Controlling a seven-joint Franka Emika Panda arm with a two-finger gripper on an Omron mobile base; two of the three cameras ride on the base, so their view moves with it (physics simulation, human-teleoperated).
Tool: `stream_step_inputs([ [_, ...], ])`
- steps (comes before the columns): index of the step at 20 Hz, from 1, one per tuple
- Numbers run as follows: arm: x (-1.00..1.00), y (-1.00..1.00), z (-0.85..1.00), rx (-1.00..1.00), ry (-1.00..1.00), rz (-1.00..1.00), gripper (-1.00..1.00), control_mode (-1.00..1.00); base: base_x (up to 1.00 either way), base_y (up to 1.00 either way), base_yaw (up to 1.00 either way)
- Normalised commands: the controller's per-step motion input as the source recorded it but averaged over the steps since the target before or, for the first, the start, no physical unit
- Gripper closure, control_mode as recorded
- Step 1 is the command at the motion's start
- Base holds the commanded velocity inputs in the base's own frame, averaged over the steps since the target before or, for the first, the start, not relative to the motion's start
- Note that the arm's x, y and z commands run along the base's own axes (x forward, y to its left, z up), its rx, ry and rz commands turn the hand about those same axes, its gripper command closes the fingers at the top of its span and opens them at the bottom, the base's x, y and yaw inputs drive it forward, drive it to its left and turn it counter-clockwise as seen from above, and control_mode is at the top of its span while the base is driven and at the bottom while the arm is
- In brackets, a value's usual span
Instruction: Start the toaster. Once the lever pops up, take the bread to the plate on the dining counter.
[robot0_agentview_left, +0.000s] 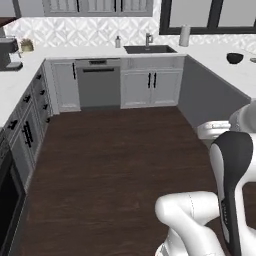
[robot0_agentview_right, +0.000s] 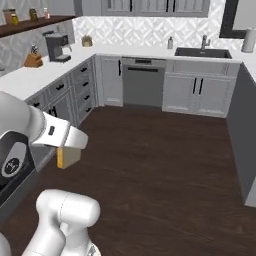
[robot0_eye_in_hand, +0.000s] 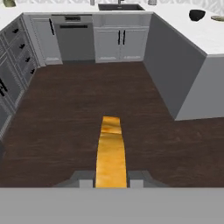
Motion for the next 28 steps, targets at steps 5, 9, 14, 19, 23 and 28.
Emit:
stream_step_inputs([
  [5, 0.0, 0.0, 0.0, 0.0, 0.0, 0.0, 1.0, 1.0, 0.9, -0.92, -0.08],
  [9, 0.0, 0.0, 0.0, 0.0, 0.0, 0.0, 1.0, 1.0, 0.41, -1.0, -0.01],
  [14, 0.0, 0.0, 0.0, 0.0, 0.0, 0.0, 1.0, 1.0, 0.06, -1.0, 0.0],
  [19, 0.0, 0.0, 0.0, 0.0, 0.0, 0.0, 1.0, 1.0, 0.07, -1.0, 0.0],
  [23, 0.0, 0.0, 0.0, 0.0, 0.0, 0.0, 1.0, 1.0, 0.23, -1.0, 0.0],
  [28, 0.0, 0.0, 0.0, 0.0, 0.0, 0.0, 1.0, 1.0, 0.3, -1.0, 0.0],
])
